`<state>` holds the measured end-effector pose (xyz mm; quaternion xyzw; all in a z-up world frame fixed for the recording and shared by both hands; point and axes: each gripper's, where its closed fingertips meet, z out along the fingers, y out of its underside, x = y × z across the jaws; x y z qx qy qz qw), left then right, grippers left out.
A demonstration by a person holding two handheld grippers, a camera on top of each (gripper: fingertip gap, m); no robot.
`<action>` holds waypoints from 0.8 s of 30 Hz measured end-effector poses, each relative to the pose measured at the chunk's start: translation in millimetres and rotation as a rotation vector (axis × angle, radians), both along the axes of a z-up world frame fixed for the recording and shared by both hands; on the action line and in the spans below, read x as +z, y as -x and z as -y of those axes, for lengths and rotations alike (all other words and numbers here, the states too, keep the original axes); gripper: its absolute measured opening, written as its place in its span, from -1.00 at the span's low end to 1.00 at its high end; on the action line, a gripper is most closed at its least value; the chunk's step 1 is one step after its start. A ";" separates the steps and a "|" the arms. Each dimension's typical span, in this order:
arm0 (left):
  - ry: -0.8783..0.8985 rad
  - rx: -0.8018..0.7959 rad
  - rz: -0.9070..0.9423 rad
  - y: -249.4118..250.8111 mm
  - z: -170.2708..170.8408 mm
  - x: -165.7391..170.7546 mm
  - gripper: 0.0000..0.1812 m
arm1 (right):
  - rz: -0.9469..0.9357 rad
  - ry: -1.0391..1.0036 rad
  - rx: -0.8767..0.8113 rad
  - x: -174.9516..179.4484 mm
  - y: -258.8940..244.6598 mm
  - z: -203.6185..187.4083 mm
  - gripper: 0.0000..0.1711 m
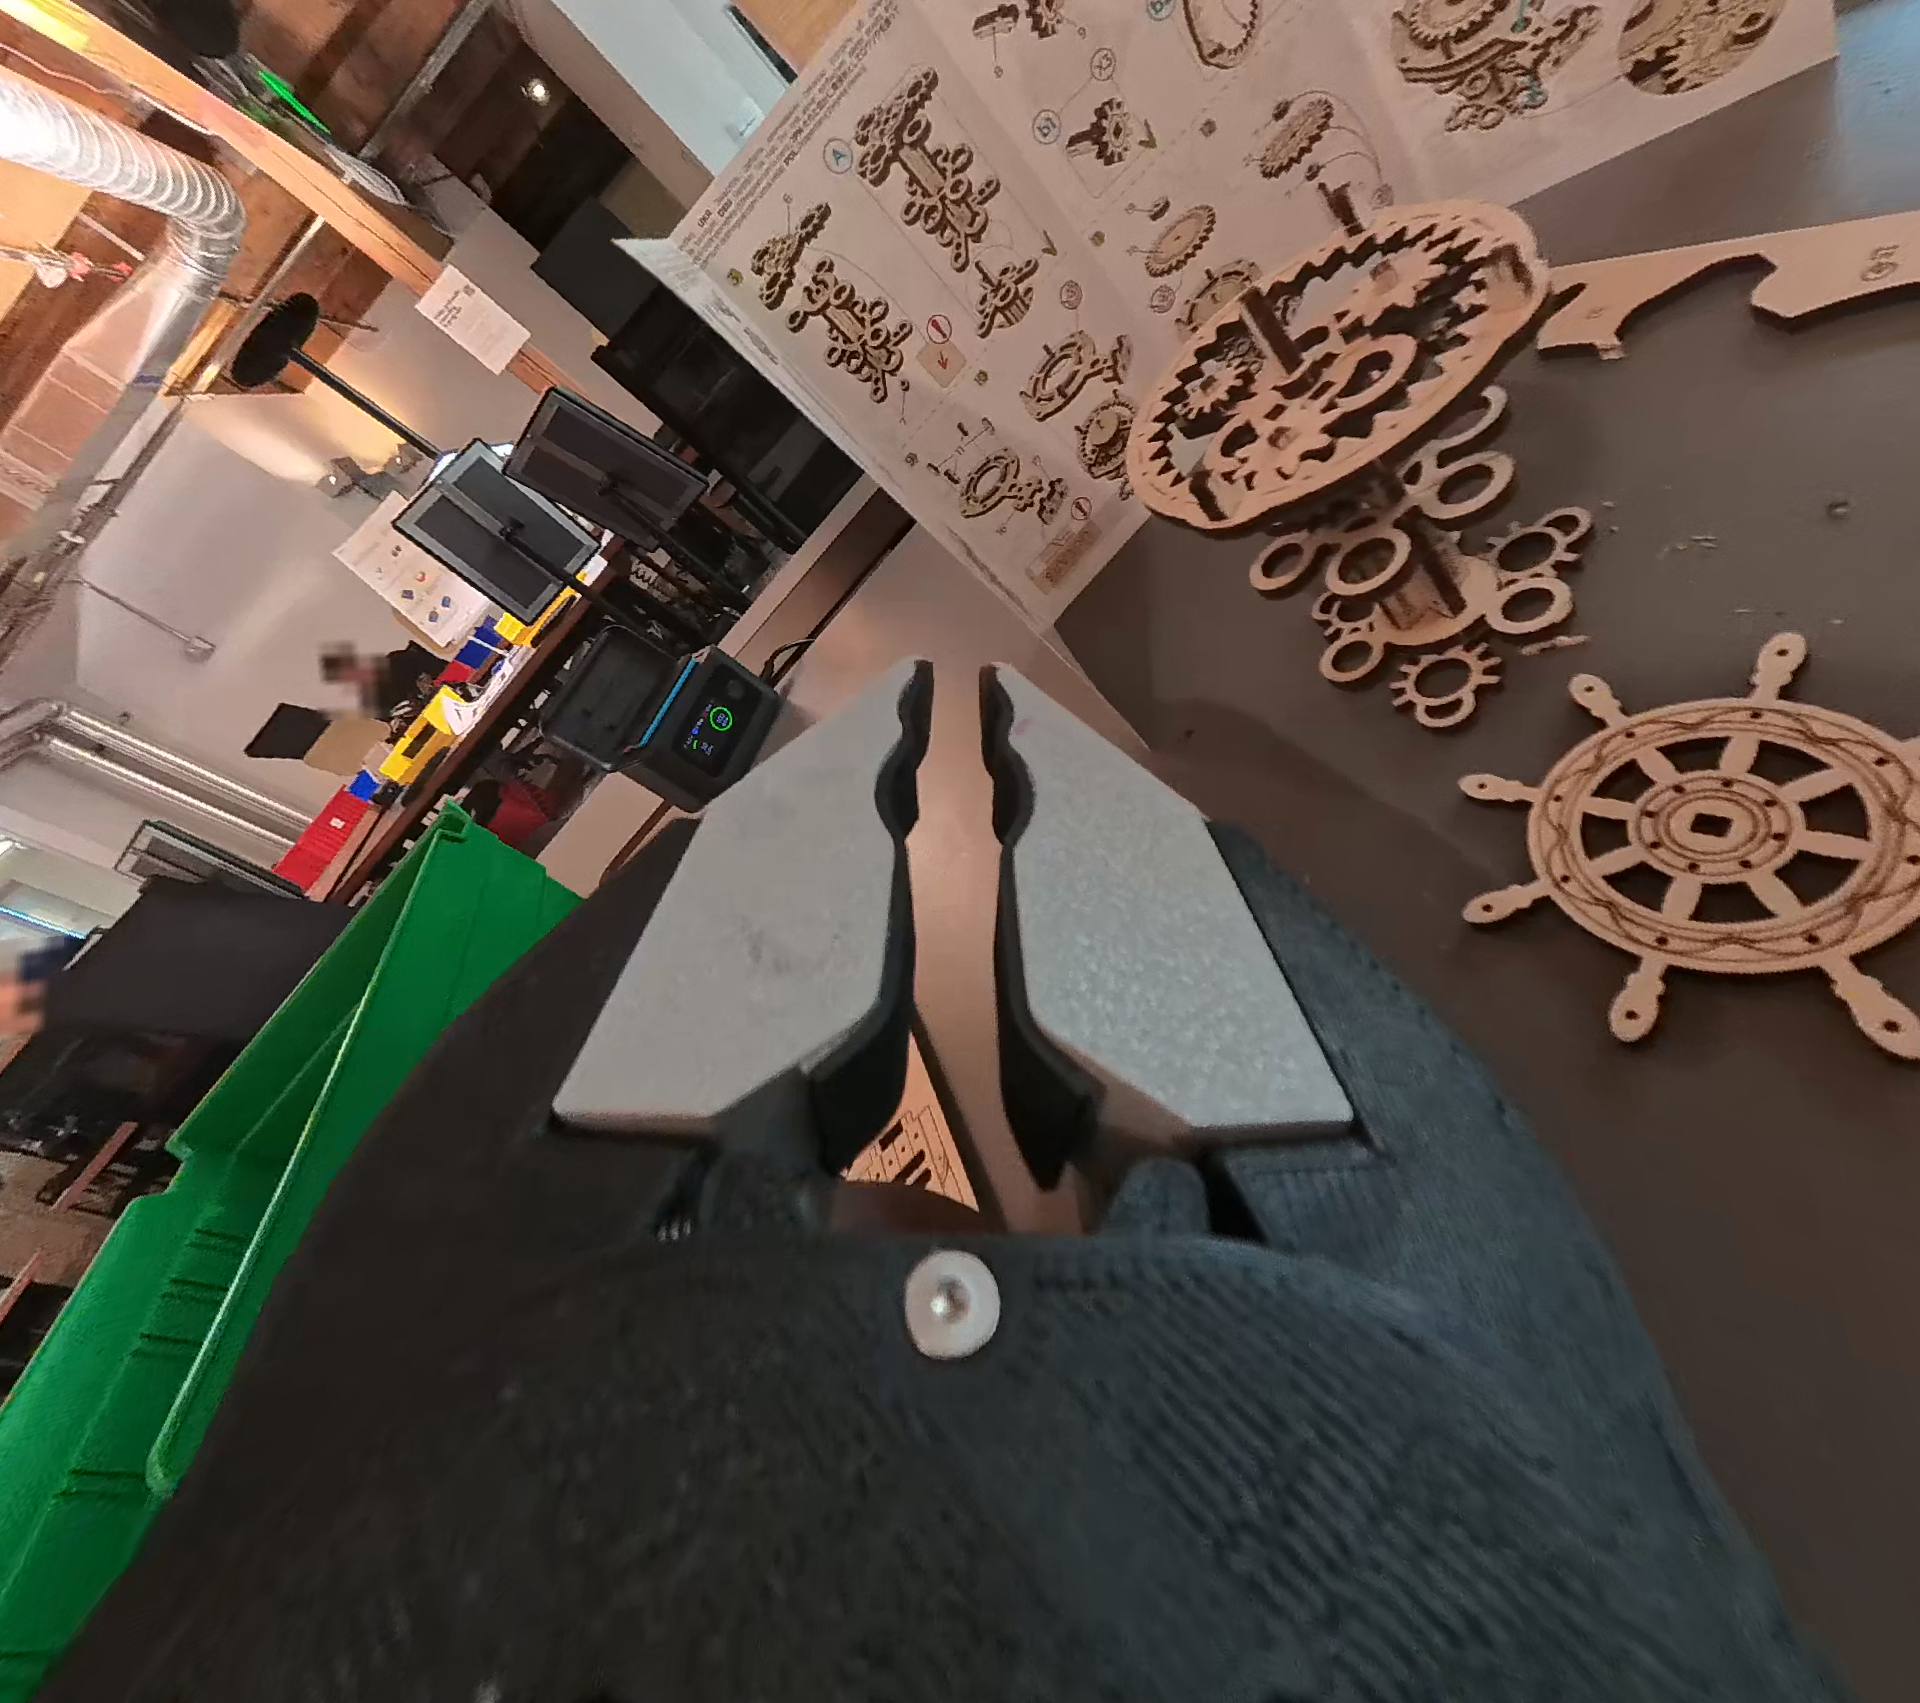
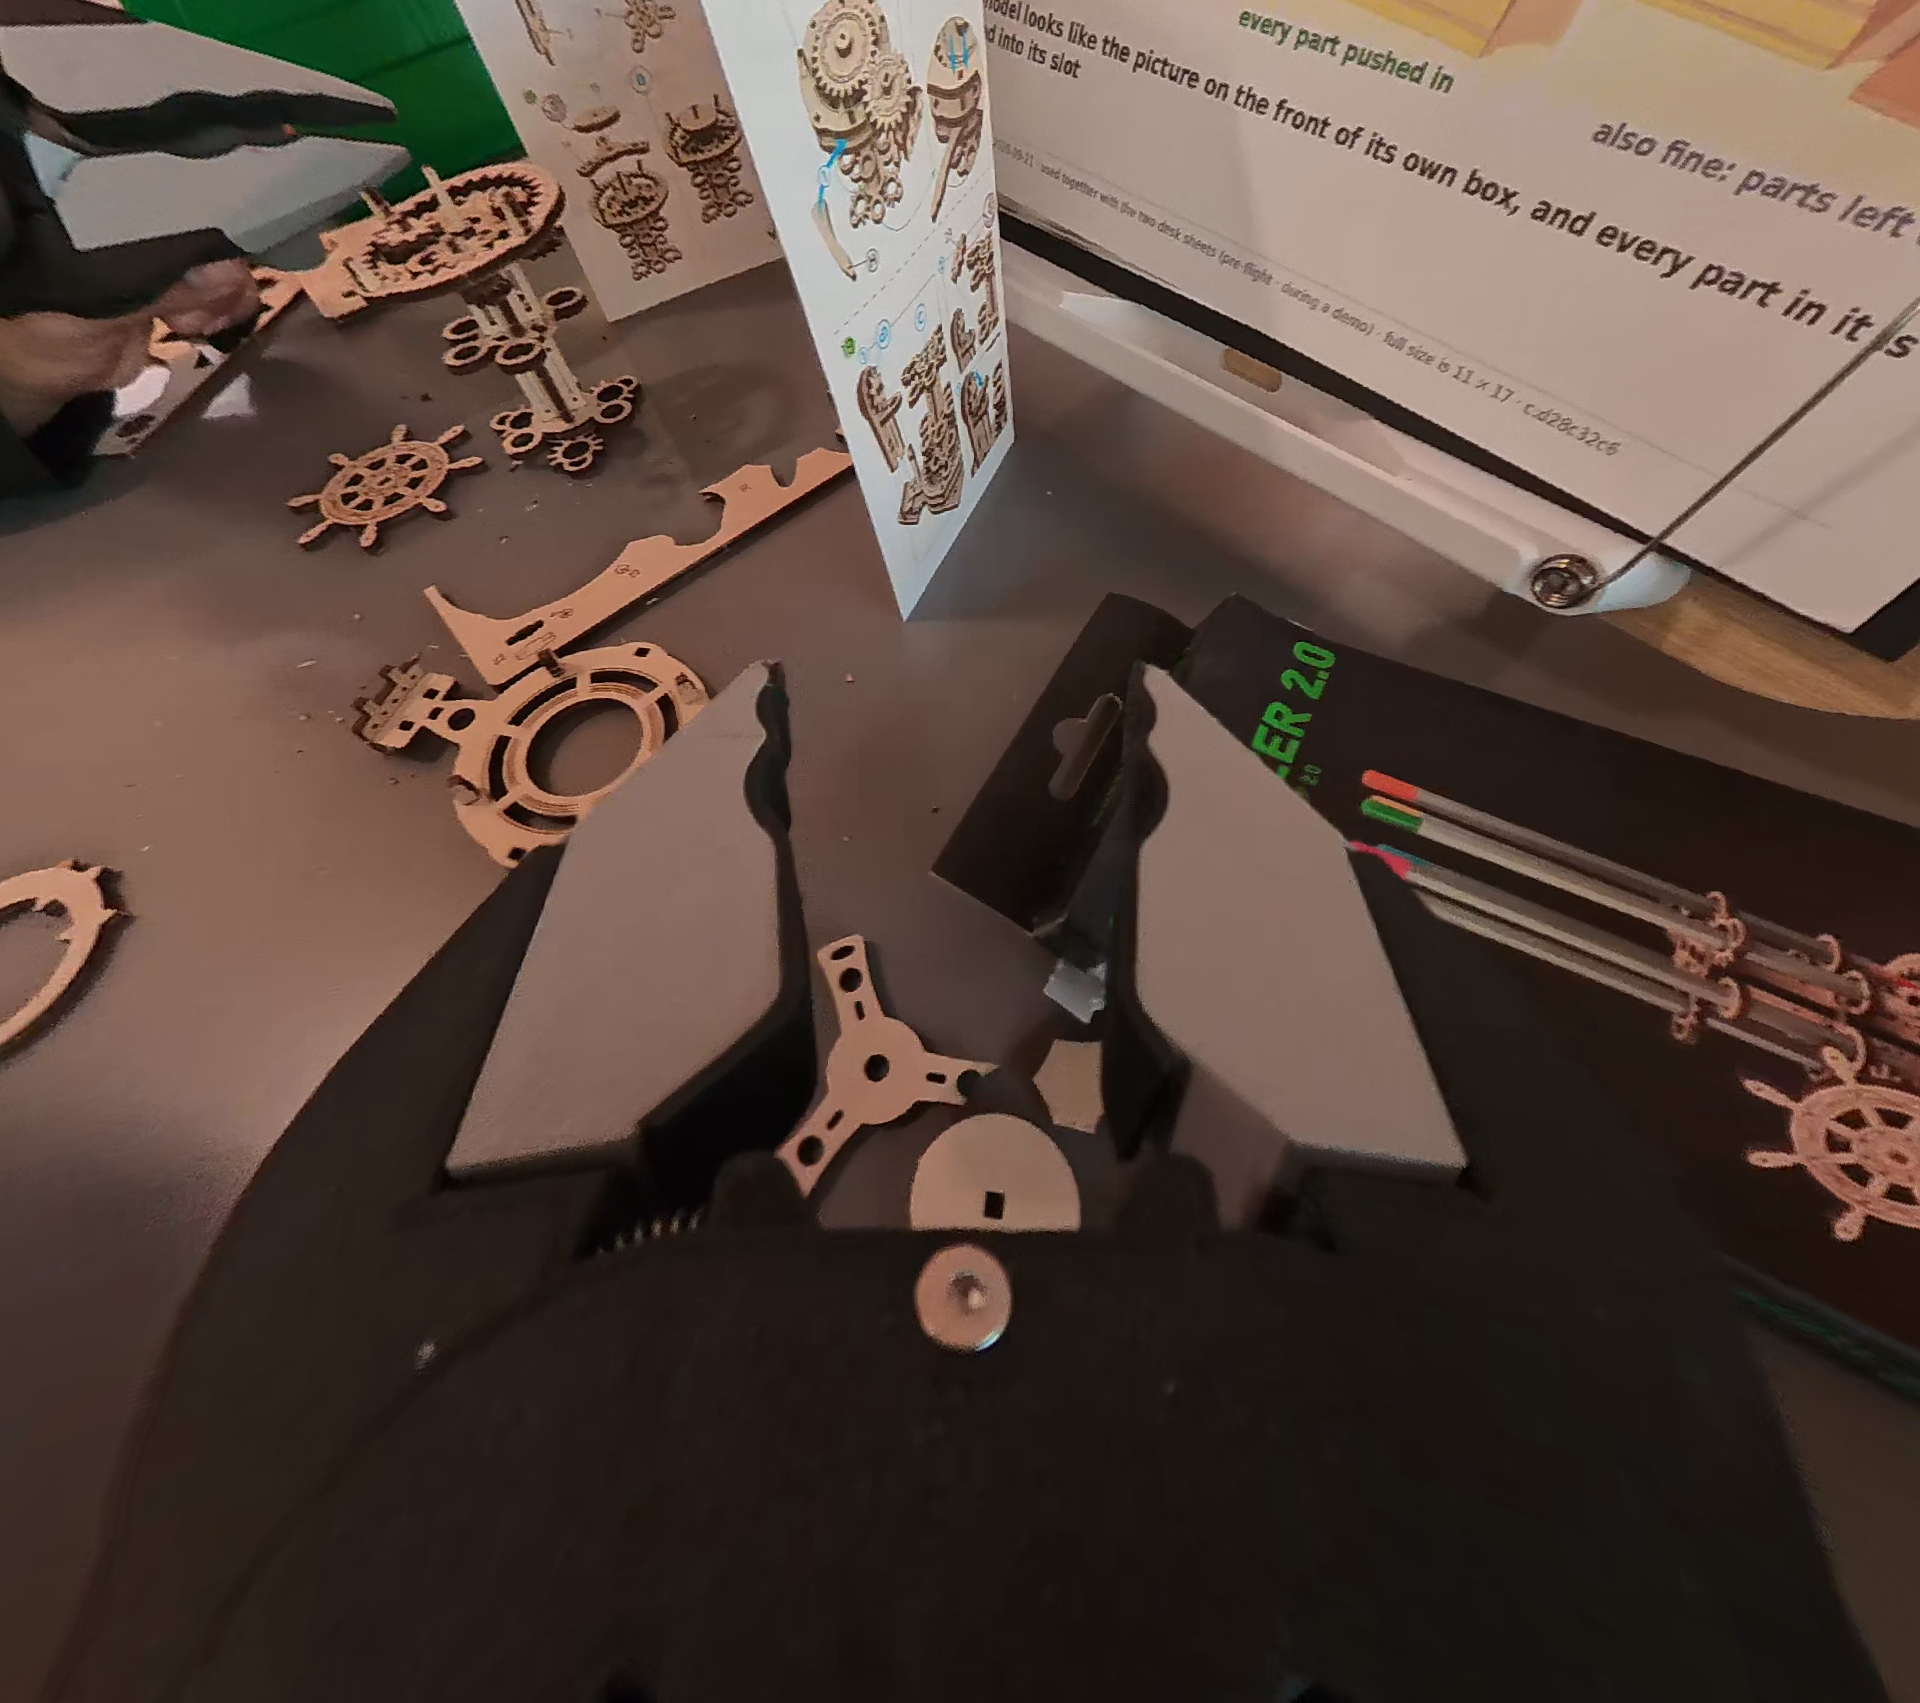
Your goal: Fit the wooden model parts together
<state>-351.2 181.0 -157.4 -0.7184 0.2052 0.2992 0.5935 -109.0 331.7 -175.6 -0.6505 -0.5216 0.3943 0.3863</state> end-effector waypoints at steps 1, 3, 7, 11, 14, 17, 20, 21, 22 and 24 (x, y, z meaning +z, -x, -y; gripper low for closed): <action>-0.007 -0.001 0.010 -2.1 -0.8 1.4 -0.94 | -0.002 0.006 0.005 0.1 0.1 2.0 -0.28; -0.018 -0.003 0.028 -5.5 -1.3 4.6 -0.94 | -0.002 0.005 0.014 0.1 0.5 5.3 -0.27; -0.047 -0.016 0.091 -11.0 -0.7 14.4 -0.94 | 0.023 -0.032 0.017 -2.8 1.9 8.2 -0.27; -0.082 -0.009 0.143 -12.4 -0.3 22.8 -0.94 | 0.014 -0.038 0.009 -1.1 1.4 8.4 -0.27; -0.091 0.007 0.136 -12.8 1.1 23.4 -0.94 | -0.015 -0.016 0.007 2.5 -0.2 8.4 -0.26; -0.115 0.034 0.170 -5.3 3.4 26.7 -0.94 | -0.033 -0.004 0.003 4.8 -1.4 7.4 -0.25; -0.153 0.048 0.199 1.5 7.8 32.2 -0.94 | -0.041 -0.012 0.006 6.1 -2.2 9.0 -0.24; -0.161 0.052 0.207 3.1 8.9 33.3 -0.94 | -0.041 -0.018 0.009 6.4 -2.3 10.1 -0.24; -0.168 0.053 0.213 3.6 9.9 34.2 -0.93 | -0.038 -0.026 0.011 6.3 -2.5 11.0 -0.24; -0.181 0.060 0.215 3.1 12.1 35.9 -0.93 | -0.036 -0.041 0.018 6.2 -2.8 13.6 -0.23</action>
